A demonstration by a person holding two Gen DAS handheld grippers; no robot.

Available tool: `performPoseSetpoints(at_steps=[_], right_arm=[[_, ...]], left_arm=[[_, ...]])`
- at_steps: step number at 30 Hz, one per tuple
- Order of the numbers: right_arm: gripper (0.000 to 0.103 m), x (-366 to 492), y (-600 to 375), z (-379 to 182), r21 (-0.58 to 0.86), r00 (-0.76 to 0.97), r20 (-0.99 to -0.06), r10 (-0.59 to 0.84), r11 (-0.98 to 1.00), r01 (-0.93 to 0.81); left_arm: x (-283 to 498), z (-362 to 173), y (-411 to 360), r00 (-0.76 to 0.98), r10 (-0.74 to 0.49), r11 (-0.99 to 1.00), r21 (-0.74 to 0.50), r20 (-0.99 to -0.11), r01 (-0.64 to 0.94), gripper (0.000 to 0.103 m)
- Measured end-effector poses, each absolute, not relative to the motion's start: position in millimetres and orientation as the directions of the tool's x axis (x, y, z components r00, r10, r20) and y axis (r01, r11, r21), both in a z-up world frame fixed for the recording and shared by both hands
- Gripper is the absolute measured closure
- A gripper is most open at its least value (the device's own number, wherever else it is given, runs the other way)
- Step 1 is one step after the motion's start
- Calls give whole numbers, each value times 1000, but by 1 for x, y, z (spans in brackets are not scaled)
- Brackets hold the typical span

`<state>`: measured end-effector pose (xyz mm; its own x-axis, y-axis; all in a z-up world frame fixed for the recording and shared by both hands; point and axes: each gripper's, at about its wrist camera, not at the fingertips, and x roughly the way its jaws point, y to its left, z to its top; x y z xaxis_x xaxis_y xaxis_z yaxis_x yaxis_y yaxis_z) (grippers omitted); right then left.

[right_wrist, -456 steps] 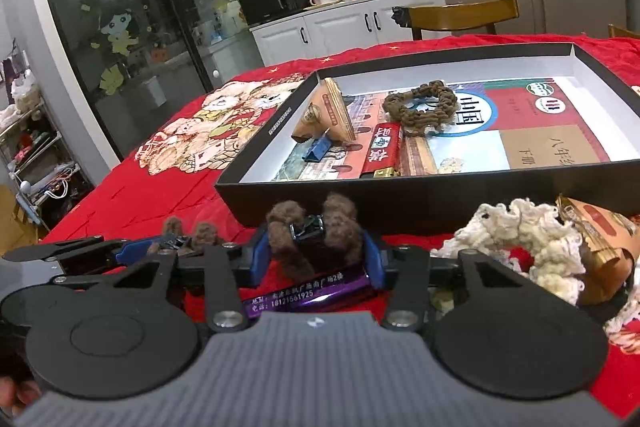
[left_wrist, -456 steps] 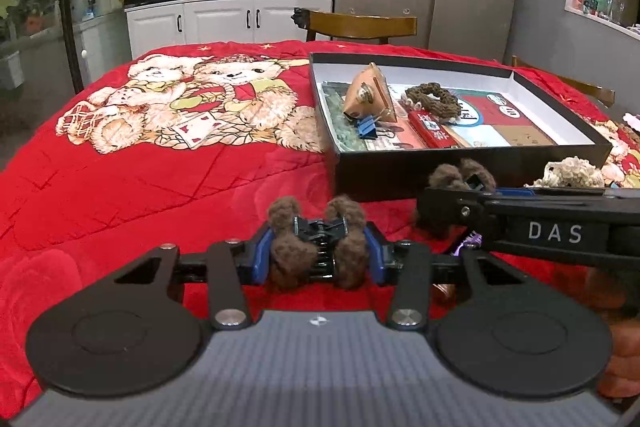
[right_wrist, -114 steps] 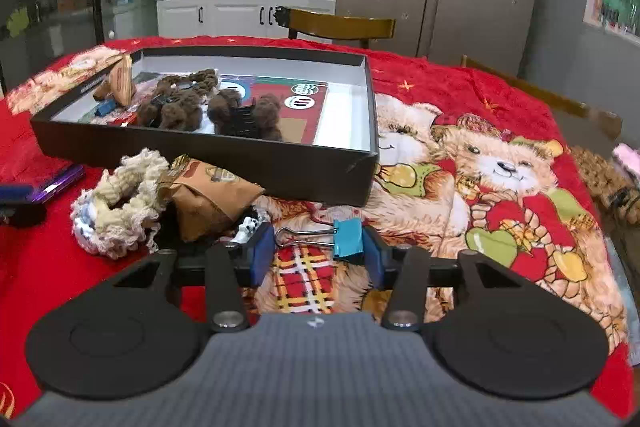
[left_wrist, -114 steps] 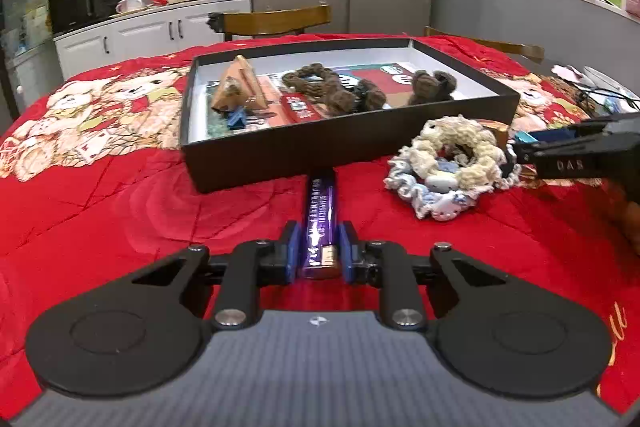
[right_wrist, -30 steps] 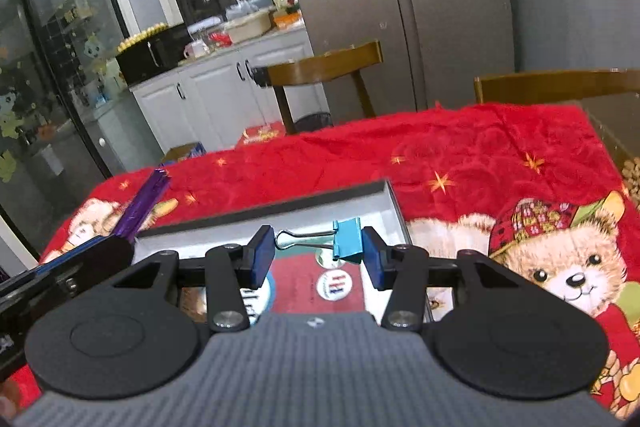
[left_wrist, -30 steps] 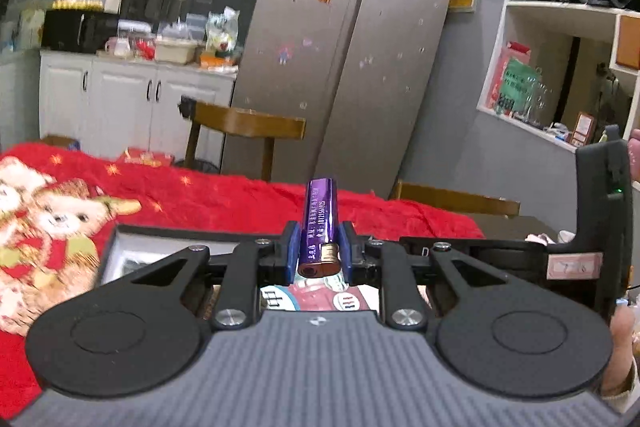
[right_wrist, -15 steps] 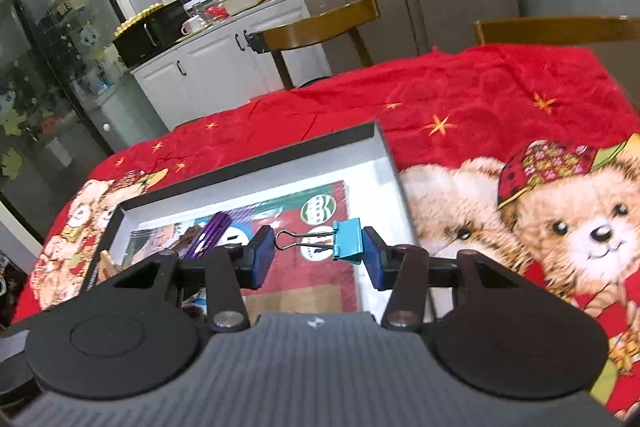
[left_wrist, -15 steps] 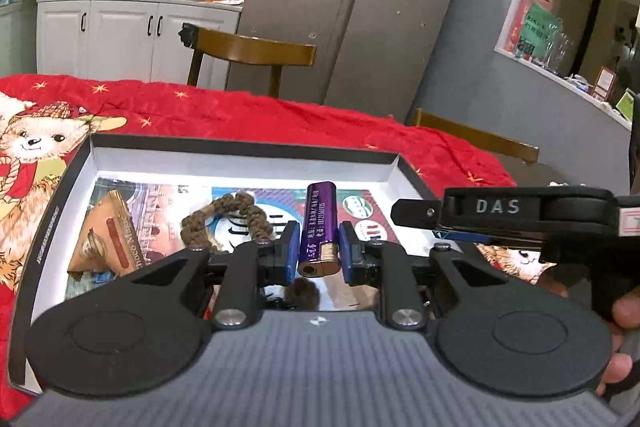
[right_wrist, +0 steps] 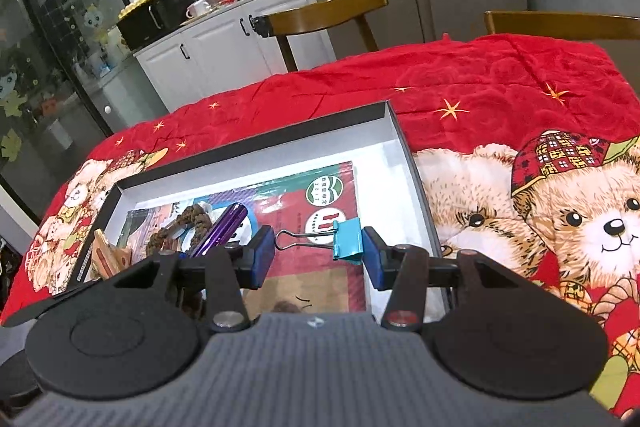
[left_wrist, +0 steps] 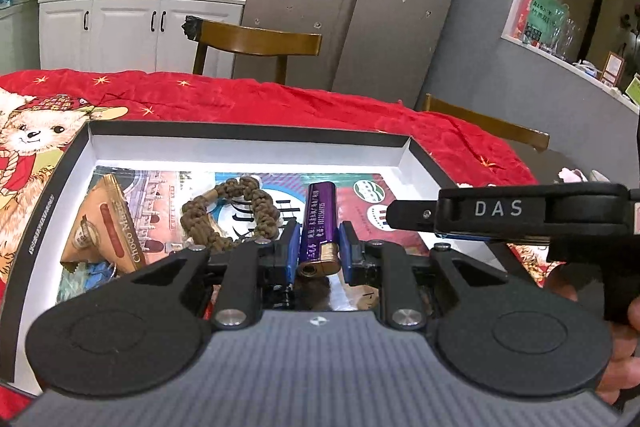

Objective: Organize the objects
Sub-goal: 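Lower both grippers into the box and open them to release lighter and clip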

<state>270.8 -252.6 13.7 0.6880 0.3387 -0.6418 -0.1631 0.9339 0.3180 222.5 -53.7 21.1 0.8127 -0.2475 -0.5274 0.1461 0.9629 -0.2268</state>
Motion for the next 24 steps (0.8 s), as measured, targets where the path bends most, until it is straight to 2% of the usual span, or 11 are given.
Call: performPoseSetpoints(at_steps=[17,20,21,22,24], right_arm=[[51,270,-244,11,286,678,-645,352,934,-213],[47,270,-244,9,303,676,-638,369,927,-220],[40,271,-246,8,319,670,-639,377,923,-215],[39,272,-247,7,338,663,-639,389,917,-213],[38,274,-252,6,381,648,-633,424,899,-216]], left_arm=[[223,17,-53,813,-220,970,-212,-538,122,77],[222,17,-53,813,-217,971,-204,-540,123,77],[221,18,-53,812,-216,972,-203,-542,123,76],[221,18,-52,811,-218,971,-203,-543,124,75],[222,20,-50,807,-227,968,-214,-545,128,67]])
